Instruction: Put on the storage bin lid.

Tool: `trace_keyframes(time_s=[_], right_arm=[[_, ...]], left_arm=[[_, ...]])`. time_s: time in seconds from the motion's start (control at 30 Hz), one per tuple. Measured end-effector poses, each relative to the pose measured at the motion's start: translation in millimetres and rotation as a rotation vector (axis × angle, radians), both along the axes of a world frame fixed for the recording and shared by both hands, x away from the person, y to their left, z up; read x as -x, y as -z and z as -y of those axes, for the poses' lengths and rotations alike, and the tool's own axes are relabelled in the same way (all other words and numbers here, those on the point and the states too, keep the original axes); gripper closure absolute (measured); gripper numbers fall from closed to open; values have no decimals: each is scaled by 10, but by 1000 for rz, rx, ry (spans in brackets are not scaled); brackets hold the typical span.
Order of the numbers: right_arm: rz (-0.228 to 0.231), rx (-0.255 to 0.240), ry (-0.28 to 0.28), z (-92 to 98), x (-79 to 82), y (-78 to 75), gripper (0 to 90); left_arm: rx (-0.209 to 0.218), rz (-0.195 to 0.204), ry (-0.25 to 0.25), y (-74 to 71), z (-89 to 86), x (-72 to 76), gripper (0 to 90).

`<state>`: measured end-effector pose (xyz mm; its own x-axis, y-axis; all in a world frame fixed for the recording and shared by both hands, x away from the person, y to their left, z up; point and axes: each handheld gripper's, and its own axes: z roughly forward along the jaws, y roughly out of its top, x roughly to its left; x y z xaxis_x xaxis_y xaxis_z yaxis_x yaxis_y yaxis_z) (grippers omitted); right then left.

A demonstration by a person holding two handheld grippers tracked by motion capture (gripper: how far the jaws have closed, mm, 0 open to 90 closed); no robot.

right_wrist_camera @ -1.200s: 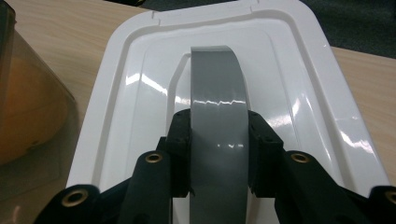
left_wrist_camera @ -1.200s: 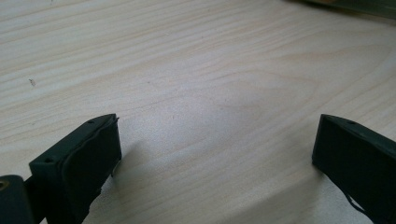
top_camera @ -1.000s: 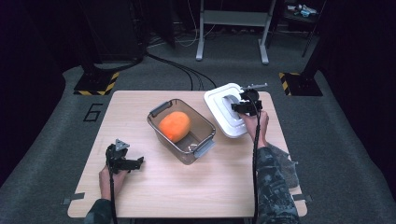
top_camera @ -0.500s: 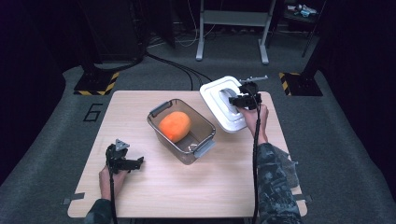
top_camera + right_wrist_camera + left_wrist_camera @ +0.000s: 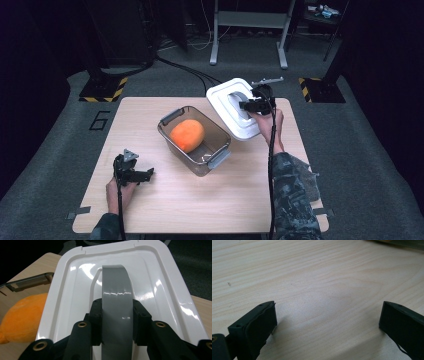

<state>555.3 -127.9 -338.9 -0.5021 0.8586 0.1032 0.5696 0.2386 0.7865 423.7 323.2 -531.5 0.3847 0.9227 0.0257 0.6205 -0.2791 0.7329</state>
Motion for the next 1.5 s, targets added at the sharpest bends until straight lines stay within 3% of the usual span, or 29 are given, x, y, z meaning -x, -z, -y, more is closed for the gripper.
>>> trace_keyframes(time_s=[0.23, 0.83, 1.5], right_arm=[[4, -5, -39, -140, 70, -93, 665], [-11, -41, -140, -497, 289, -150, 664], [-36, -34, -219, -827, 446, -50, 664]], left_arm=[[-8, -5, 7, -5, -6, 2, 10], [-6, -6, 6, -4, -3, 4, 10], [-3, -6, 6, -3, -3, 4, 10]])
